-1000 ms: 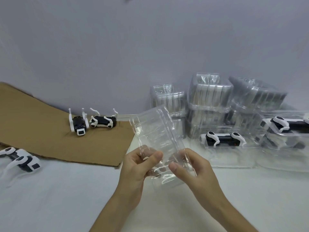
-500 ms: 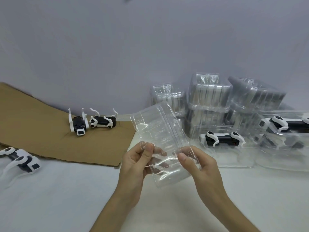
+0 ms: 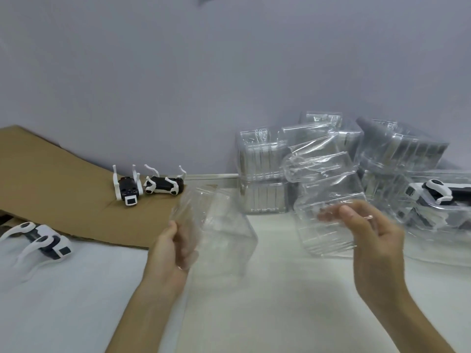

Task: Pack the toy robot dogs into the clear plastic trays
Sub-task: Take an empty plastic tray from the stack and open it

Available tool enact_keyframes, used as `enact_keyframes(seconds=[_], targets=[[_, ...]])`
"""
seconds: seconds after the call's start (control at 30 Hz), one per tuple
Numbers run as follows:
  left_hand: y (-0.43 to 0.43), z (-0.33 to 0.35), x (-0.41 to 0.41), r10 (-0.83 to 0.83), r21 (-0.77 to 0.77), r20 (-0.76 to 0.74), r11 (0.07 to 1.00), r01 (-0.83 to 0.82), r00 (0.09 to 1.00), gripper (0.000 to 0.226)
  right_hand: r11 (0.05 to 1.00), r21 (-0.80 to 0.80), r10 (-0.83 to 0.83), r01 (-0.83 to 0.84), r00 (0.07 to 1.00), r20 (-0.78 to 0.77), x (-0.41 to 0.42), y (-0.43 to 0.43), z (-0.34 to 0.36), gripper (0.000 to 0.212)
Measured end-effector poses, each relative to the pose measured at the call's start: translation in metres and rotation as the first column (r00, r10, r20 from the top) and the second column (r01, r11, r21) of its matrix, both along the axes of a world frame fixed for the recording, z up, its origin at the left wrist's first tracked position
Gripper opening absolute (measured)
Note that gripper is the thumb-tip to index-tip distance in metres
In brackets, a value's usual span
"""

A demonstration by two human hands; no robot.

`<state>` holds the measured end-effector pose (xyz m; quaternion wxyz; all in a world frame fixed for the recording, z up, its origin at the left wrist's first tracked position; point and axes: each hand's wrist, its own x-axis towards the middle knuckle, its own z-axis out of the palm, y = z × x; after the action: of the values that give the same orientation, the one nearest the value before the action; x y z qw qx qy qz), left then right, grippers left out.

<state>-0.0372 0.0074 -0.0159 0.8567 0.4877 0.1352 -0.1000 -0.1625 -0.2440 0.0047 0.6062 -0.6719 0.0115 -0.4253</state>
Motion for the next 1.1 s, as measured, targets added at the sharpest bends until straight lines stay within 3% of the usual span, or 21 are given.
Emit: enact_keyframes(seconds=[0.17, 0.3, 0.47, 0.6, 0.8, 1.0, 1.1], targets=[[0.010, -0.005, 0.026, 0.105, 0.051, 0.014, 0.993, -0.105, 0.994, 0.040, 0.999, 0.016, 0.038, -0.038, 0.999, -0.001, -0.004, -0.001, 0.000, 0.026], [0.009, -0.015, 0.065, 0.072, 0.107, -0.017, 0.992, -0.070, 0.997, 0.039, 0.994, -0.001, 0.108, -0.108, 0.994, -0.004, -0.005, 0.007, 0.000, 0.016], [-0.007, -0.019, 0.118, -0.001, 0.256, 0.050, 0.967, -0.012, 0.999, 0.037, 0.992, -0.030, 0.121, -0.123, 0.991, -0.060, -0.003, 0.013, -0.003, 0.013], [-0.019, -0.023, 0.161, 0.004, 0.432, 0.030, 0.902, -0.016, 1.000, 0.036, 0.992, -0.061, 0.108, -0.114, 0.990, -0.095, -0.002, 0.018, -0.005, 0.009], [-0.036, -0.036, 0.199, 0.175, 0.532, 0.096, 0.823, -0.199, 0.980, 0.035, 0.990, -0.089, 0.095, -0.106, 0.988, -0.123, 0.003, 0.014, -0.003, 0.009], [-0.042, -0.042, 0.202, 0.218, 0.688, 0.349, 0.601, -0.407, 0.911, 0.041, 0.995, -0.049, 0.073, -0.082, 0.984, -0.163, 0.006, 0.012, -0.003, 0.007], [-0.038, -0.042, 0.196, 0.222, 0.658, 0.387, 0.613, -0.437, 0.895, 0.042, 0.995, -0.063, 0.069, -0.083, 0.979, -0.190, 0.005, 0.013, -0.005, 0.007]])
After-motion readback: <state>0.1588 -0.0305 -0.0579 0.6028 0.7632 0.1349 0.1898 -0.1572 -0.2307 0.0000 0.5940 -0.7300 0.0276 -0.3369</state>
